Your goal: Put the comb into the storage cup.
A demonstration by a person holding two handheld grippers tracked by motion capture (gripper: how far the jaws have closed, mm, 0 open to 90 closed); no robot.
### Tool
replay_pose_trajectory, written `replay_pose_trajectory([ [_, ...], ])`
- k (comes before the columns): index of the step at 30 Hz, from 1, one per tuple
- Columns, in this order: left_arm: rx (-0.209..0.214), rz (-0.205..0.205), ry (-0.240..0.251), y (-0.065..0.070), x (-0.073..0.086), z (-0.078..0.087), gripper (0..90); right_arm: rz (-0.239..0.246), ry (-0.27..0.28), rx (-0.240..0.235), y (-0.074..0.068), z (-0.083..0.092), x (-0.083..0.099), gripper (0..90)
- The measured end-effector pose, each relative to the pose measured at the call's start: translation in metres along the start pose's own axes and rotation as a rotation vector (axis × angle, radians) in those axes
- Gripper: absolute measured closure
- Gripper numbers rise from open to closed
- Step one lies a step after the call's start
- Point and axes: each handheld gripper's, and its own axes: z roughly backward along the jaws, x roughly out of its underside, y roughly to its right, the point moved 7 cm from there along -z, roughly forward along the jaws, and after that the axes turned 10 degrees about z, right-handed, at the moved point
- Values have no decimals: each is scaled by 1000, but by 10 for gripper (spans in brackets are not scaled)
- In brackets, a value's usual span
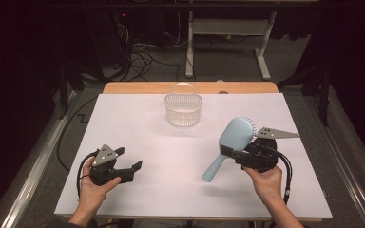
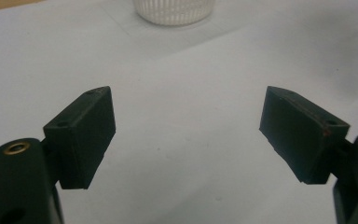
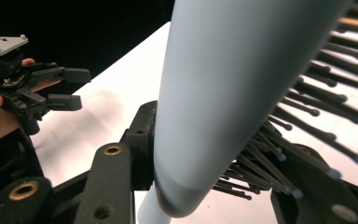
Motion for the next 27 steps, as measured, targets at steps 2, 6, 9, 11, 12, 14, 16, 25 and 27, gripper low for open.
replay_pose_trajectory([
  [2, -5, 4, 8, -4, 0, 2, 192, 0, 0, 6, 2, 2, -2, 564],
  [6, -19, 11, 22, -12, 0, 8, 192, 3, 2, 16, 5, 4, -5, 564],
  [9, -43, 23, 47, -20, 1, 11, 192, 4, -5, 24, 8, 5, -6, 563],
  [11, -54, 37, 55, -26, 2, 12, 192, 4, -4, 29, 10, 6, -7, 564],
  [12, -60, 42, 59, -29, 3, 12, 192, 0, 0, 30, 11, 7, -8, 563],
  [14, -72, 46, 61, -33, 5, 12, 192, -3, 7, 34, 13, 8, -9, 563],
  [16, -78, 53, 64, -37, 7, 12, 192, -6, 10, 39, 15, 9, -10, 564],
  [25, -89, 86, 86, -44, 13, 13, 192, 1, 2, 61, 22, 10, -17, 563],
  [27, -94, 90, 89, -46, 14, 14, 192, 7, 3, 64, 23, 10, -19, 563],
])
